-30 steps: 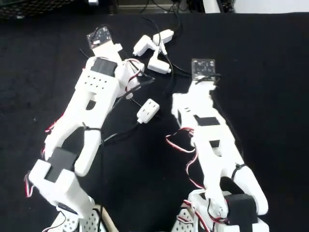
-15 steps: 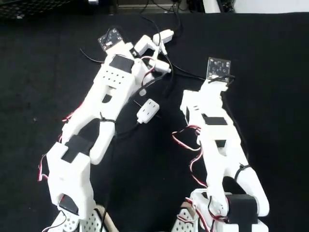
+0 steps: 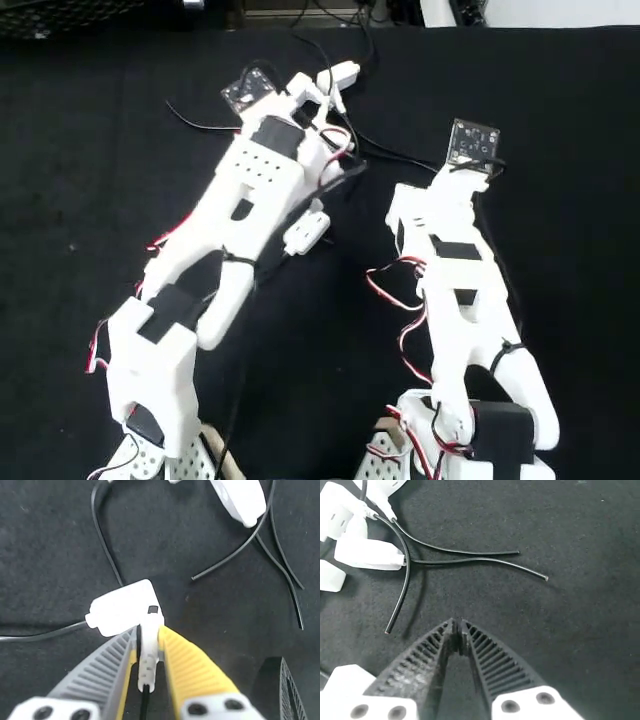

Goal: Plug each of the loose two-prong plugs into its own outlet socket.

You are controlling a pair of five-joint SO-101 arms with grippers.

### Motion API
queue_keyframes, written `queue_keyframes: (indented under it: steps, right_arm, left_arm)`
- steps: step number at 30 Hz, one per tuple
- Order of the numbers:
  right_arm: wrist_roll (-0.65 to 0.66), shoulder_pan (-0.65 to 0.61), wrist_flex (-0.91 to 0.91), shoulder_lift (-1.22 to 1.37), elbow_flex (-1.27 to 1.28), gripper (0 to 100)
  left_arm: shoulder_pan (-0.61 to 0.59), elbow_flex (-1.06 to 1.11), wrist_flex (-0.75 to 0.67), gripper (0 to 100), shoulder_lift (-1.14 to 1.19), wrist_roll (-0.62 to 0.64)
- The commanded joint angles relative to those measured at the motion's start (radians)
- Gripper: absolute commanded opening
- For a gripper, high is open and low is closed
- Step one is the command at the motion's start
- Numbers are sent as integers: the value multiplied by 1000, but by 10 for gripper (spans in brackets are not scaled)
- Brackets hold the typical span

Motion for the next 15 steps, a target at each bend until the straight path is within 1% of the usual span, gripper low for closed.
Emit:
queue_keyframes:
  steps: [1, 5, 15]
  right_arm:
    - [-12, 18, -14, 4, -41, 15]
    - [-12, 26, -14, 4, -42, 15]
    - [-12, 26, -15, 4, -42, 15]
  left_arm:
    - [12, 39, -34, 27, -32, 46]
    - [13, 81, -57, 27, -34, 52]
    - [13, 56, -60, 27, -34, 66]
